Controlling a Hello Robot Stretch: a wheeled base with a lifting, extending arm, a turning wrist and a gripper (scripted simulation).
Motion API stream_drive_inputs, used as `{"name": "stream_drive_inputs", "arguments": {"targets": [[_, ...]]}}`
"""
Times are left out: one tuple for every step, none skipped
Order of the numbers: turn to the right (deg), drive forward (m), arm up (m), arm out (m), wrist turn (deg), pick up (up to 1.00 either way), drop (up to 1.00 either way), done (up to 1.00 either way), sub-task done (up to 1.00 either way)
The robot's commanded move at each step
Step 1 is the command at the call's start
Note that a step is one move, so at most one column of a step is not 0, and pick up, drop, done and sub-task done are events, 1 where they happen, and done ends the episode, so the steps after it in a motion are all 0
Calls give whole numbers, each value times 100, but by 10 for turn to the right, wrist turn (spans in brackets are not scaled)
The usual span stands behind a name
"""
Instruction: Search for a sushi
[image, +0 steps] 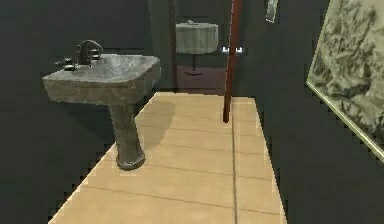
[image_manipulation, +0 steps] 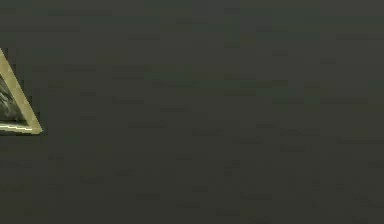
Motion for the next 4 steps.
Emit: {"name": "stream_drive_inputs", "arguments": {"targets": [[30, 0, 0, 0, 0, 0, 0, 0, 0], [0, 100, 0, 0, 0, 0, 0, 0, 0], [0, 100, 0, 0, 0, 0, 0, 0, 0], [-120, 0, 0, 0, 0, 0, 0, 0, 0]]}}
